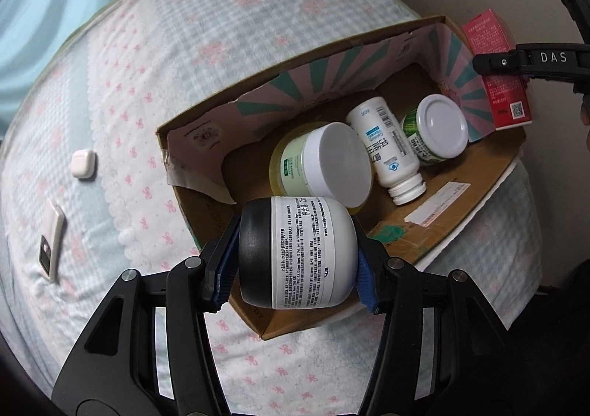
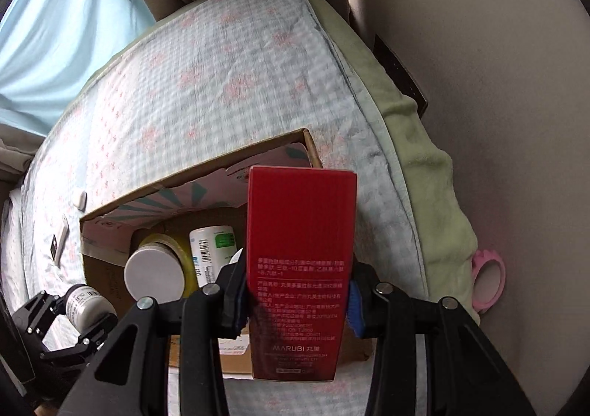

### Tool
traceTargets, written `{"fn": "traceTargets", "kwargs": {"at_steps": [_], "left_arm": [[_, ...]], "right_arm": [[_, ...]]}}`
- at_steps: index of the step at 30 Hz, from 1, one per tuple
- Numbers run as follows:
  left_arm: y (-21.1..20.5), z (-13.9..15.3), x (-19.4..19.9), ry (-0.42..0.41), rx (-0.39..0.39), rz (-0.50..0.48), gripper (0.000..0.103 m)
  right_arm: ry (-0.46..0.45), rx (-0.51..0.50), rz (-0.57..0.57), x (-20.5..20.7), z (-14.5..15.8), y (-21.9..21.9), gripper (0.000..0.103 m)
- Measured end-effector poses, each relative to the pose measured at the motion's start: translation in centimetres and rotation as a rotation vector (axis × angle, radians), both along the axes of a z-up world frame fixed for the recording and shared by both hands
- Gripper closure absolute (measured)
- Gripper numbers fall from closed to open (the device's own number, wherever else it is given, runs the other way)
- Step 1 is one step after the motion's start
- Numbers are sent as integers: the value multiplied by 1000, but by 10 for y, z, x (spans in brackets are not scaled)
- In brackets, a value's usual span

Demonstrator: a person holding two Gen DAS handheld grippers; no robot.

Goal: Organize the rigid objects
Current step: 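Carry the jar and red box to the cardboard box and lower them inside, then release both items in the box and withdraw both grippers toward the remote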

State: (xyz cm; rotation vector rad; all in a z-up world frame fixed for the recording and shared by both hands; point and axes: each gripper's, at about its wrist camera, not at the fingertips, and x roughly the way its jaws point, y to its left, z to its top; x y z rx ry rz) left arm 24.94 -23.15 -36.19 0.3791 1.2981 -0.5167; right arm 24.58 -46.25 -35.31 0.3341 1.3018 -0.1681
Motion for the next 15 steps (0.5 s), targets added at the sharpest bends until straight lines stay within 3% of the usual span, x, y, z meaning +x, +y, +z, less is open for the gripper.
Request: {"fn": "traceTargets", "kwargs": {"at_steps": [9, 11, 12, 13, 14, 15], "left_arm": [[-15, -19, -2, -13, 65, -57, 53], [-17, -18, -1, -21, 62, -61, 41], [-18, -15, -2, -24, 45, -64, 7], [-18, -11, -2, -35, 26, -64, 0], [-18, -8, -3, -42, 15, -66, 0], [-18, -6, -3, -45, 7, -67, 0]], "right_arm": [[33, 35, 97, 14, -20, 8, 64], [15, 29, 113, 16, -18, 11, 59], [-2, 19, 115, 17, -14, 11, 39], [-34, 56, 115, 16, -9, 11, 15], [-48, 74, 101, 15, -6, 11, 0], [-61, 65, 89, 14, 0, 11, 0]]}}
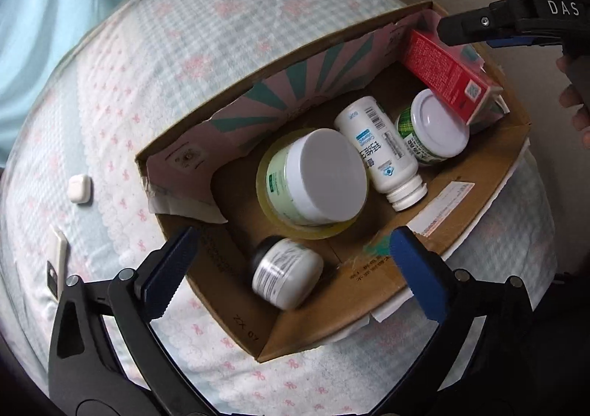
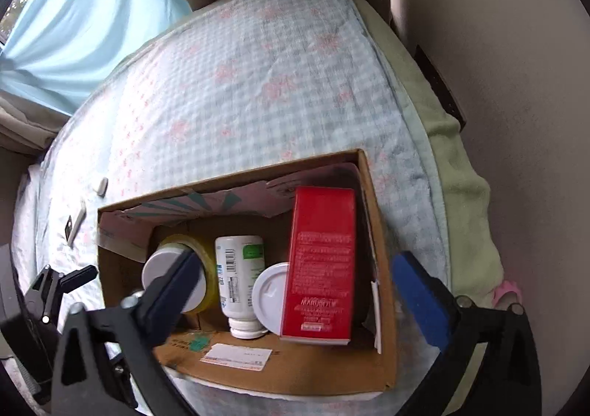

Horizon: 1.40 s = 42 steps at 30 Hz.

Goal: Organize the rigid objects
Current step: 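Release both items in the box and withdraw both grippers toward the remote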

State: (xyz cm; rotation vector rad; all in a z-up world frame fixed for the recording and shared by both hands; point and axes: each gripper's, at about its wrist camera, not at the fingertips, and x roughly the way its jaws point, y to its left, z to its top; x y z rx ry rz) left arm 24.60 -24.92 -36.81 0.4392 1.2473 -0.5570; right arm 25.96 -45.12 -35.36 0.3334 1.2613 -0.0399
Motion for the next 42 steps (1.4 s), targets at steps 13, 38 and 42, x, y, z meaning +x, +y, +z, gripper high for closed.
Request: {"fn": "traceTargets", "kwargs": {"at_steps": [13, 38, 42], "left_arm": [[13, 2, -2, 32, -13, 60, 0], [57, 88, -20, -66, -86, 108, 0], [90, 111, -26, -107, -110, 137, 0]], "right_arm": [[-35, -29, -20, -19, -10, 12, 0], [-96, -166, -1, -42, 80, 54, 0], [-152, -175, 6, -53, 117, 78, 0]]}}
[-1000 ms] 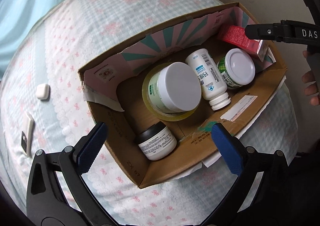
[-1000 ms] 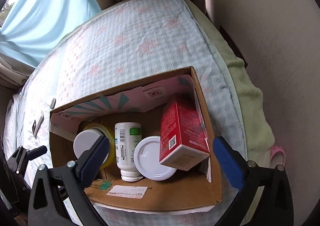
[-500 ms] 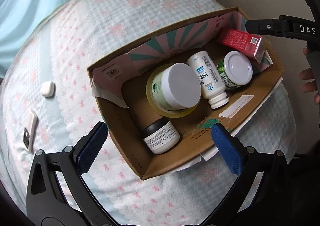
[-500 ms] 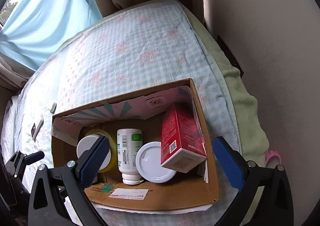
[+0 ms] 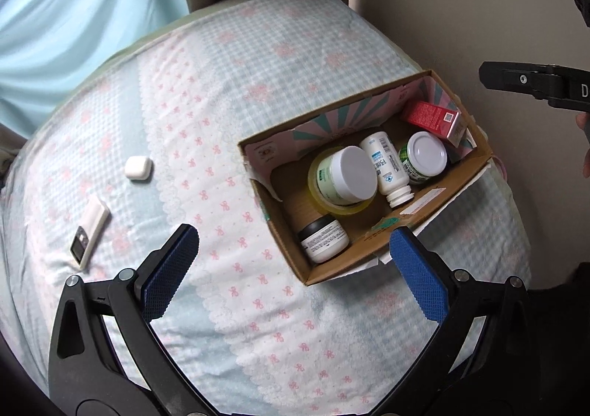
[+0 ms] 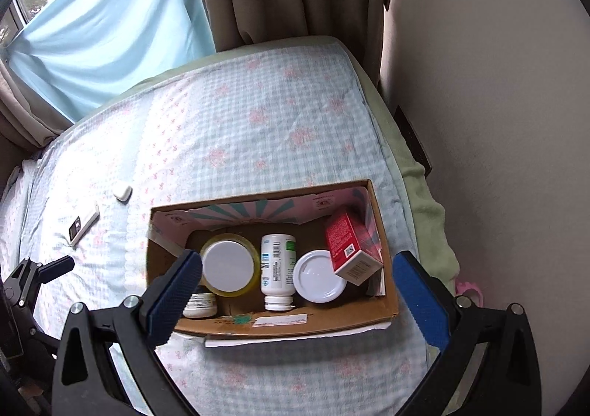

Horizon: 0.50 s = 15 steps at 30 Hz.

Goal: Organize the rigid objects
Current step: 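Release both items in the box and withdraw both grippers toward the remote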

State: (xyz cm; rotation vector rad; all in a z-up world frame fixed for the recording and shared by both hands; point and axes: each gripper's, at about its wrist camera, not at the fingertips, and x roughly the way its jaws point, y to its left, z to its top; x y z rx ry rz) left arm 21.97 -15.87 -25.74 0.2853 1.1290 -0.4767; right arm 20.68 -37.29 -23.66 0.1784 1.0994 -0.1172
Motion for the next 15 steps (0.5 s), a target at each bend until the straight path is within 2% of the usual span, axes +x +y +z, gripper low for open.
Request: {"fn": "traceTargets", "kwargs": {"at_steps": [9, 15], "left_arm": [[116, 33, -1, -87, -2, 111, 0], [203, 36, 21, -112, 6, 134, 0]], "right_arm": [[-64, 9, 47, 4, 56, 89, 0], [-57, 20, 65, 23, 59, 164, 0]]}}
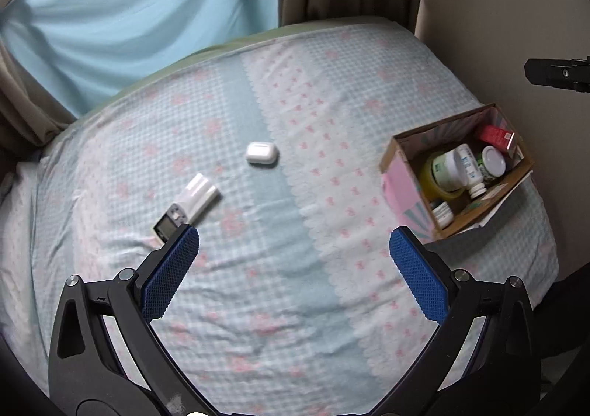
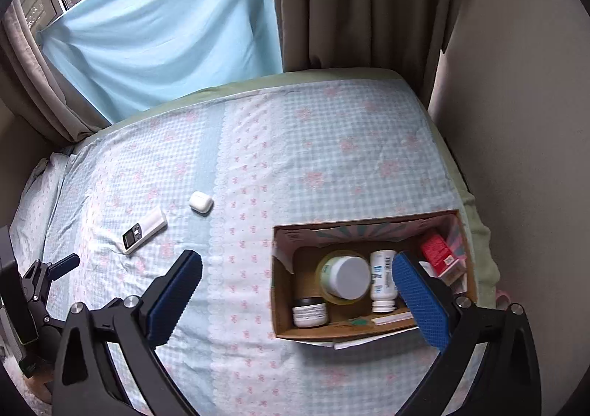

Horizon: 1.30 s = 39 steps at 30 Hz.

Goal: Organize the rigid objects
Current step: 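Release both items in the box and withdraw both grippers toward the remote, then grasp the white remote with the left gripper while the right gripper grasps the earbud case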

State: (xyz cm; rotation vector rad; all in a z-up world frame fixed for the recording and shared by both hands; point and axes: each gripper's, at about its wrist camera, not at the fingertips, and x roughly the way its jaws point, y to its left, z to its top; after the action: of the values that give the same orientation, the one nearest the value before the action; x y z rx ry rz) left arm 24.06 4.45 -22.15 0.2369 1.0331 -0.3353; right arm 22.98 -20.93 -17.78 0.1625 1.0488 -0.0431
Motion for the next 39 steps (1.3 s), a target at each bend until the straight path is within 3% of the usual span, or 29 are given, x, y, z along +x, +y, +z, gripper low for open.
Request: {"fn": "traceTargets", "kwargs": {"at_steps": [9, 15, 26, 29, 34, 39], "left_arm": [[122, -37, 69, 39, 26, -61, 0], [153, -104, 148, 196, 56, -157, 0], [143, -226, 216, 441, 110, -280, 3], [138, -247, 221, 460, 140, -294, 3], [129, -268, 221, 451, 192, -330, 3], [121, -282, 219, 441, 221, -349, 6]], "right_arm": [[67, 89, -90, 53, -46, 94, 0], [147, 113, -134, 102, -98, 140, 0], [363, 155, -156, 216, -208, 184, 0], [433, 116, -142, 248, -237, 194, 2], [516, 87, -149, 281, -281, 204, 17], [549, 113, -197, 292, -305, 204, 18]]}}
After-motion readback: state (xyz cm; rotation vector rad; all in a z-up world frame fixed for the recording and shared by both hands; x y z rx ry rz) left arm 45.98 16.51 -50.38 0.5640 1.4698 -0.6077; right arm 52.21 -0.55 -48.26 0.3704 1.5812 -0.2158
